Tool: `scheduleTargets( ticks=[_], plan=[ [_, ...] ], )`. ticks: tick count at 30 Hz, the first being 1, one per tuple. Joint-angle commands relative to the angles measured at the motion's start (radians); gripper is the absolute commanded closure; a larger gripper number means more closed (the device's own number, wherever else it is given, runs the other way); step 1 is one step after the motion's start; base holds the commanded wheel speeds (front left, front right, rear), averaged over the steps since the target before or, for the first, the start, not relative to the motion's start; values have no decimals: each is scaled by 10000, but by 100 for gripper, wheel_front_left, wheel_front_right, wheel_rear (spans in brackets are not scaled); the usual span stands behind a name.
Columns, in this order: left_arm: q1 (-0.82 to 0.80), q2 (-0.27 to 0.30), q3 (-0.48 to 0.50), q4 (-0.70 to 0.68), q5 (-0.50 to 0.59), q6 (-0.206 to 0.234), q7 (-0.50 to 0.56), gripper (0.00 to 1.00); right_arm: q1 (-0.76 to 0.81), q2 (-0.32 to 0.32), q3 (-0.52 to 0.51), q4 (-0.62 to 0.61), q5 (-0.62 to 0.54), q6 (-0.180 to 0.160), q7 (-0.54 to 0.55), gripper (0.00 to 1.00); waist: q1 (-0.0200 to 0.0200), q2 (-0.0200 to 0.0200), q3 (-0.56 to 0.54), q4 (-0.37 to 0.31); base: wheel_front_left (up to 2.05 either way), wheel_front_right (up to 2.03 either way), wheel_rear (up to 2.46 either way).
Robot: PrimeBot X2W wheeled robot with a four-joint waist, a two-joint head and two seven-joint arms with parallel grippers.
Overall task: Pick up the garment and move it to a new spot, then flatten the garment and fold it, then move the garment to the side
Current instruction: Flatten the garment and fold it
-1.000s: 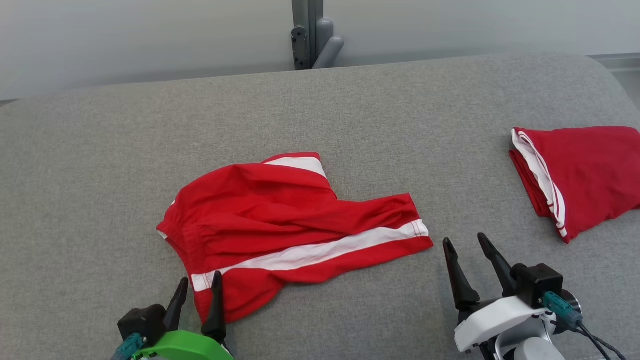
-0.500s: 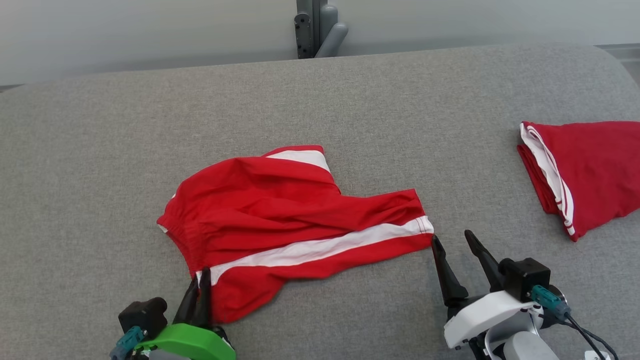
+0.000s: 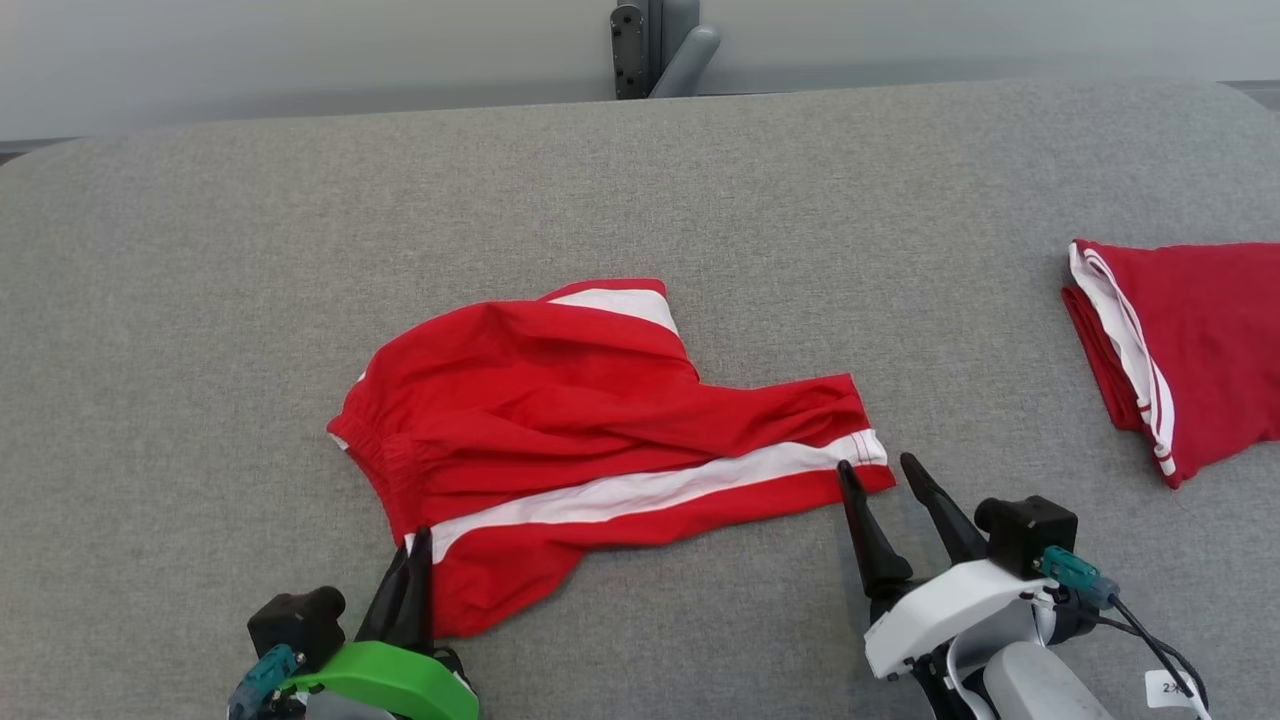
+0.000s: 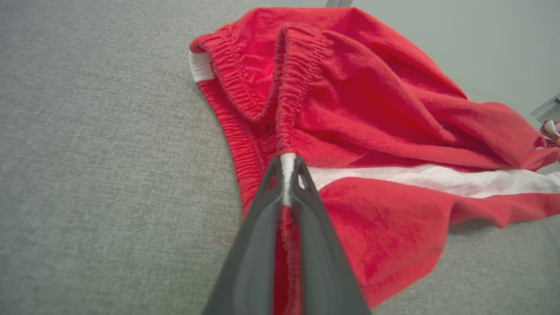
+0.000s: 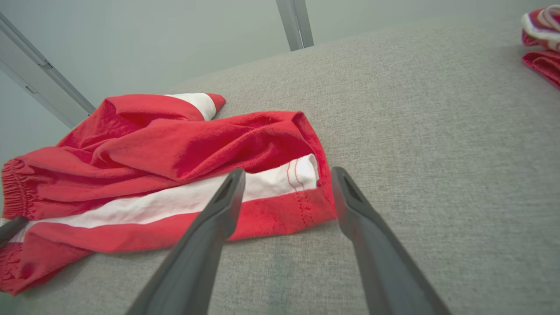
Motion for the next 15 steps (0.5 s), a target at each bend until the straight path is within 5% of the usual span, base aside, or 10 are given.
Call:
scheduleTargets(
  ticks=[1, 15],
  plan=[
    [-186, 33, -23, -45, 58, -35, 0, 100, -120, -37, 66, 78, 47, -12, -25, 0, 0, 71, 30, 30, 0, 0, 0],
    [-130, 33, -254, -57, 160, -82, 0, 100, -861, -249, 603, 996, 760, -13, -25, 0, 0, 71, 119, 221, 0, 0, 0]
  ],
)
